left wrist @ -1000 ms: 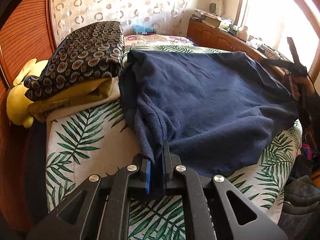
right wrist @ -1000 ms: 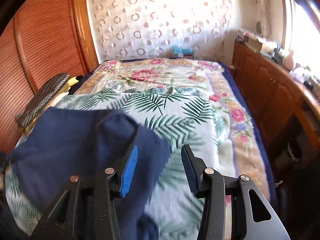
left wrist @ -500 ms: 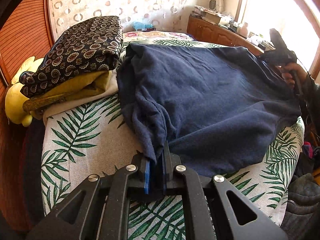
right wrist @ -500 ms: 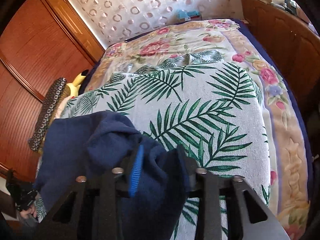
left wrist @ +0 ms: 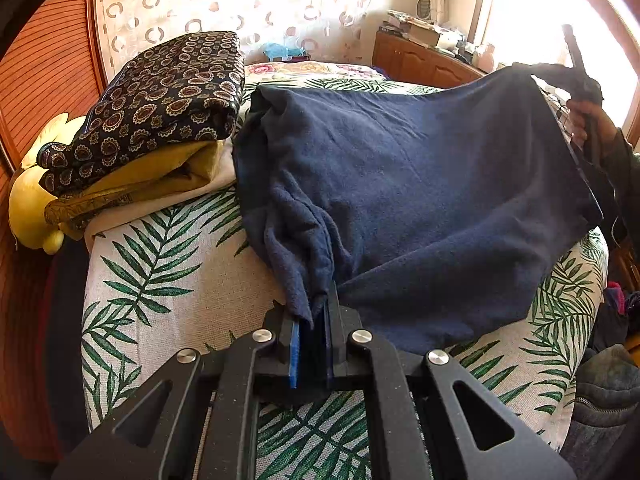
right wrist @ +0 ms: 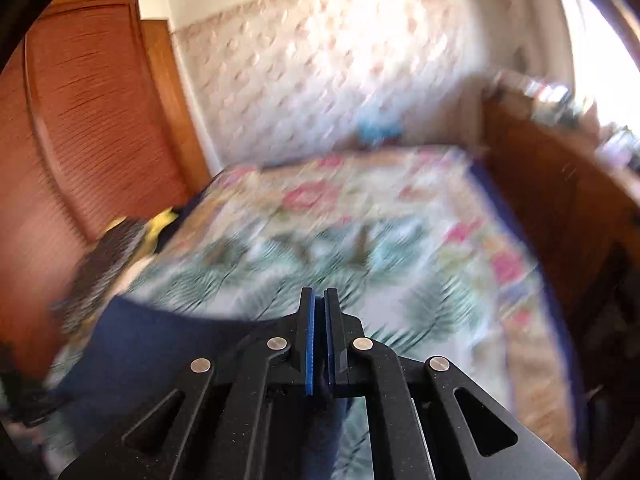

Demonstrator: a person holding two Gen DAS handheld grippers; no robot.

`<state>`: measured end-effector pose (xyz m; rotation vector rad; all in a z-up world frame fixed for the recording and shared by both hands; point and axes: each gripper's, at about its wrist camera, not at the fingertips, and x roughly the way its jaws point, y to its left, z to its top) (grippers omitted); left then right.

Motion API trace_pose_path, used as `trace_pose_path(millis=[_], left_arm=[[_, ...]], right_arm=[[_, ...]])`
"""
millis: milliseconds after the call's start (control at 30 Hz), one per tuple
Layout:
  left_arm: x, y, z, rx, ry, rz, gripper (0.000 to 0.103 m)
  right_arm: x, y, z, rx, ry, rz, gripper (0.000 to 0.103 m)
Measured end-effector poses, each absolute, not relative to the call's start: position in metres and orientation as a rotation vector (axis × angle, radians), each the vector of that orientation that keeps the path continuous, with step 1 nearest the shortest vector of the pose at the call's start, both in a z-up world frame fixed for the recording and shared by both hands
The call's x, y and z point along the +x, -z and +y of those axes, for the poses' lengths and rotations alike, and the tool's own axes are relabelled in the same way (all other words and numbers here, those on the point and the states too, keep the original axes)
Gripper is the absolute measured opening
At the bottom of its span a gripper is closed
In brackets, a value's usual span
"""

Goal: Fold small clothes
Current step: 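Hold the shirt with the left gripper while the right gripper releases and regrasps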

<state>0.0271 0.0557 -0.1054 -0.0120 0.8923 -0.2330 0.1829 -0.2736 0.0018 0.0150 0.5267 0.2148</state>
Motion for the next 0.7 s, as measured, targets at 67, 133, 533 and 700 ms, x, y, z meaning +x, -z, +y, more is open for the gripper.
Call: trace_pose_path(millis=[67, 133, 533, 700], left_arm=[[0.027, 0.105, 0.056, -0.013, 0.234, 0.894, 0.009], [0.028, 0.106, 0.056, -0.014, 0.235, 0.894, 0.009], [0.027, 0.105, 0.056, -0.022, 0.23, 0.892, 0.009], [0.027, 0.104, 0.056, -0.025, 0.218, 0.896, 0.012]], right_arm=[[0.2, 0.021, -0.27, -0.047, -0.124, 0.635, 0.004], [0.209, 0.043, -0.272, -0.113, -0.022, 0.724, 0.005], [0.127, 0.049, -0.289, -0.058, -0.185, 0.719, 0.037], [0.087, 0.063, -0.284, -0.082, -0.234, 0.713, 0.041]])
